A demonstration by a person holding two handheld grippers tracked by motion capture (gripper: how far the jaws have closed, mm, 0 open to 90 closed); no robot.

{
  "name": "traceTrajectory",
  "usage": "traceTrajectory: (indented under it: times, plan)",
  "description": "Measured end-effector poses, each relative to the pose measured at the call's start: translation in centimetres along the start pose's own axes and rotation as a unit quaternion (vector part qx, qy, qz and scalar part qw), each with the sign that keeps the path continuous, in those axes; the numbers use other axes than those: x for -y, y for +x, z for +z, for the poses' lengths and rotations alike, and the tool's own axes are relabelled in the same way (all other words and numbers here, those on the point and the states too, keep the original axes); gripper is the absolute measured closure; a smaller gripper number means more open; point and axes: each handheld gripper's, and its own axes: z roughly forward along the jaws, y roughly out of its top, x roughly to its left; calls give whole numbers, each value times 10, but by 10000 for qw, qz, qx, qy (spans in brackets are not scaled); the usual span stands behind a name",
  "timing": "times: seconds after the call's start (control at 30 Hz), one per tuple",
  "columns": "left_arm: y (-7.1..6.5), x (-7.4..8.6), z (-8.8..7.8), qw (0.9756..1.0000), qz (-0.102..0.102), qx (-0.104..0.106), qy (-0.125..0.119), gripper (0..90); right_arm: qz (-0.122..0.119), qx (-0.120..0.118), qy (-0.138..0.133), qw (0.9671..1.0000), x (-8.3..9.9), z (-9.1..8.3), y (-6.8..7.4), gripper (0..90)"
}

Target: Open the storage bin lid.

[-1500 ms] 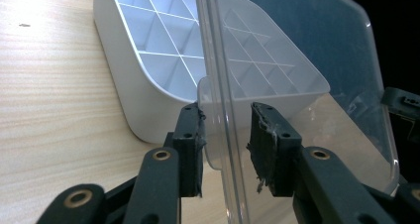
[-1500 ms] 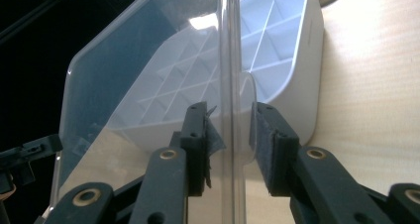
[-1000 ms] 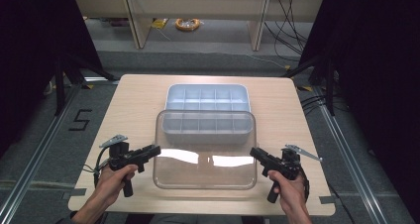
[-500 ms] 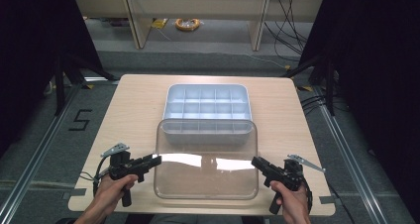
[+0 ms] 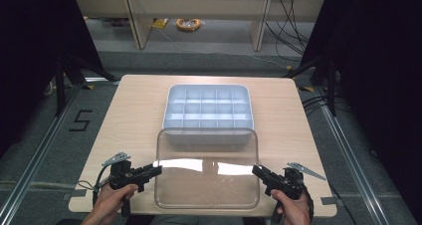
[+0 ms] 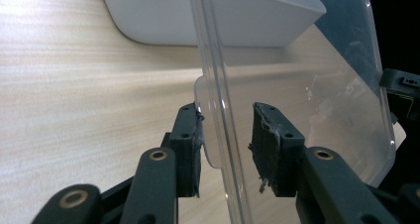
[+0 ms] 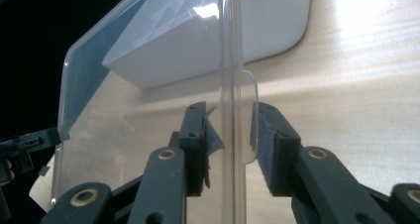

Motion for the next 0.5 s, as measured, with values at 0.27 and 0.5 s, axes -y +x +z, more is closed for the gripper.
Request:
traceTrajectory:
  times: [0.27,0.5]
  plan:
    - [0,5,0,9999,-9,14,128,631,69,-48,19,10000,7,0,-3,677]
    - [2,10,2,9997,-76,32,211,621,276,-20,83,9996,12,1,-4,674]
